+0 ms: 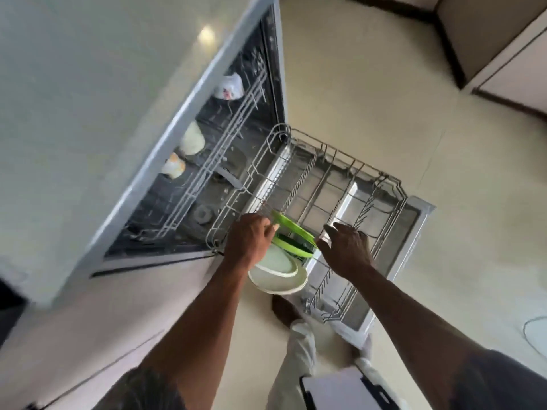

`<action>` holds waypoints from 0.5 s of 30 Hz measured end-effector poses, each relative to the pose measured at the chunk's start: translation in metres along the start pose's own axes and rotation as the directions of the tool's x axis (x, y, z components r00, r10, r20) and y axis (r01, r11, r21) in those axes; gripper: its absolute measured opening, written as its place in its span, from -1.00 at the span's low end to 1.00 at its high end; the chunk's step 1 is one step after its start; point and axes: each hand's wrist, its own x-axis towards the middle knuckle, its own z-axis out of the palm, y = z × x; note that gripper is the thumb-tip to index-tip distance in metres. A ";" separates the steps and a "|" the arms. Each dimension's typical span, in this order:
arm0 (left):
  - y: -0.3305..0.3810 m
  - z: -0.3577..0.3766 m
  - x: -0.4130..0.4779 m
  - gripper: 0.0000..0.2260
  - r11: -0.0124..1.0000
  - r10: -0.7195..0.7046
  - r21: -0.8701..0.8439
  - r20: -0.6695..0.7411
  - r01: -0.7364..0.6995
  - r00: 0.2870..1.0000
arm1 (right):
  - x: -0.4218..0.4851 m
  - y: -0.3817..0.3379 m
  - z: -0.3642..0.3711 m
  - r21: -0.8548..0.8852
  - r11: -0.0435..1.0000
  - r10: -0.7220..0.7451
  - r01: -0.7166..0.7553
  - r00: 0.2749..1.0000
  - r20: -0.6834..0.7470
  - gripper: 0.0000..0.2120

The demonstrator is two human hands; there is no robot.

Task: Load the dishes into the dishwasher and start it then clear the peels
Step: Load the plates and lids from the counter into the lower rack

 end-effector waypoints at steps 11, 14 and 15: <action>0.075 -0.149 -0.227 -0.66 0.975 -0.223 -0.061 -0.341 0.215 0.913 | -0.172 -0.037 -0.135 -0.148 0.937 -0.328 0.318 0.943 -0.053 -0.52; 0.083 -0.163 -0.291 -0.63 0.948 -0.311 -0.090 -0.472 0.306 0.825 | -0.211 -0.060 -0.149 -0.145 0.905 -0.418 0.401 0.901 -0.114 -0.48; 0.082 -0.164 -0.314 -0.61 0.931 -0.353 -0.098 -0.497 0.353 0.793 | -0.222 -0.069 -0.150 -0.148 0.891 -0.448 0.430 0.885 -0.126 -0.44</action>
